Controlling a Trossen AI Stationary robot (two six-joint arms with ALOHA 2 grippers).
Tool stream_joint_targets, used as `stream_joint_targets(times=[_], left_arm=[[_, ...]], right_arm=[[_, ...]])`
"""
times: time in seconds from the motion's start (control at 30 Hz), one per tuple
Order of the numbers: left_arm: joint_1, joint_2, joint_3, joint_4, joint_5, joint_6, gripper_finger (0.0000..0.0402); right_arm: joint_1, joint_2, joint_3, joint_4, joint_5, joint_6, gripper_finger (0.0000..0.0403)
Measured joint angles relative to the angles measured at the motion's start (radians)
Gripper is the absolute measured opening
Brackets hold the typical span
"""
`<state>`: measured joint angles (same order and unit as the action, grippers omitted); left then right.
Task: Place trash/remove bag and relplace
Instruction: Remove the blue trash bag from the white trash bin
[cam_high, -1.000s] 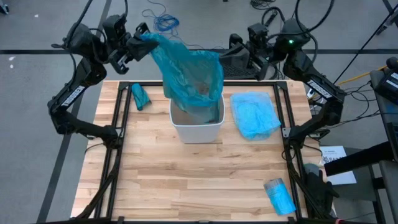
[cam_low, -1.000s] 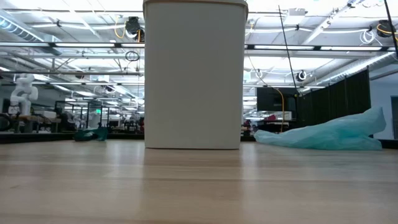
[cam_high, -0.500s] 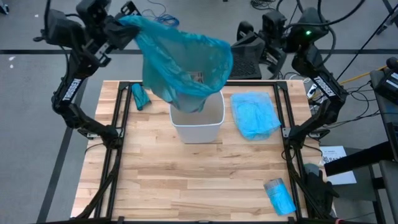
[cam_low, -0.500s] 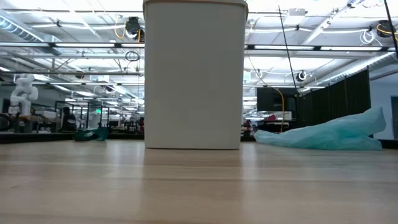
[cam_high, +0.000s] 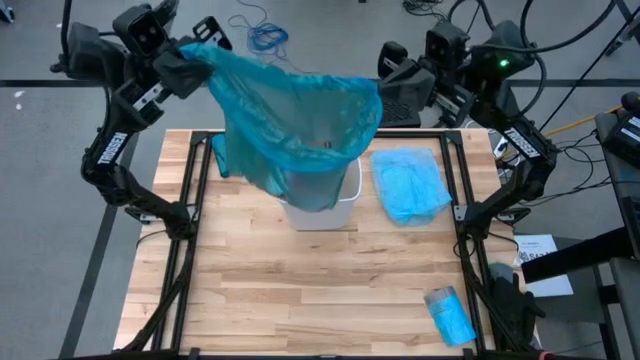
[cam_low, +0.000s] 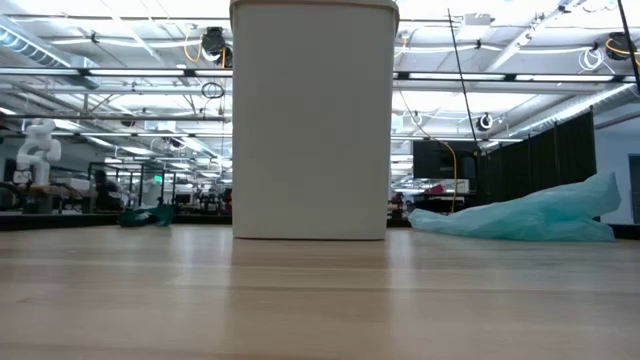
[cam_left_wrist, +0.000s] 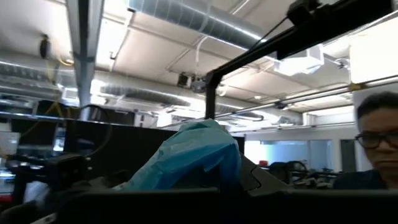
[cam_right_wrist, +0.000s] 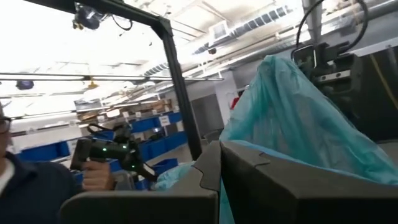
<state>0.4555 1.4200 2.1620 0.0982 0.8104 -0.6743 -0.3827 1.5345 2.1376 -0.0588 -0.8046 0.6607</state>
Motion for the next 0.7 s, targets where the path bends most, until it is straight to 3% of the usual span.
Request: stream_joint_targets(times=[0.2, 0.33, 0.5, 0.7], left_arm=[[-0.132, 0.002, 0.0, -0.016, -0.003, 0.007, 0.0], [-0.236, 0.003, 0.0, -0.141, -0.024, 0.058, 0.0], [-0.351, 0.005, 0.0, -0.324, -0.104, 0.149, 0.0], [-0.453, 0.007, 0.0, -0.433, -0.108, 0.234, 0.0]], right_arm=[[0.1, 0.0, 0.0, -0.047, 0.008, -0.007, 0.0], [0.189, 0.0, 0.0, -0.122, 0.021, -0.034, 0.0], [0.284, 0.0, 0.0, -0.223, 0.102, -0.086, 0.0], [0.372, 0.0, 0.0, -0.339, 0.226, -0.108, 0.0]])
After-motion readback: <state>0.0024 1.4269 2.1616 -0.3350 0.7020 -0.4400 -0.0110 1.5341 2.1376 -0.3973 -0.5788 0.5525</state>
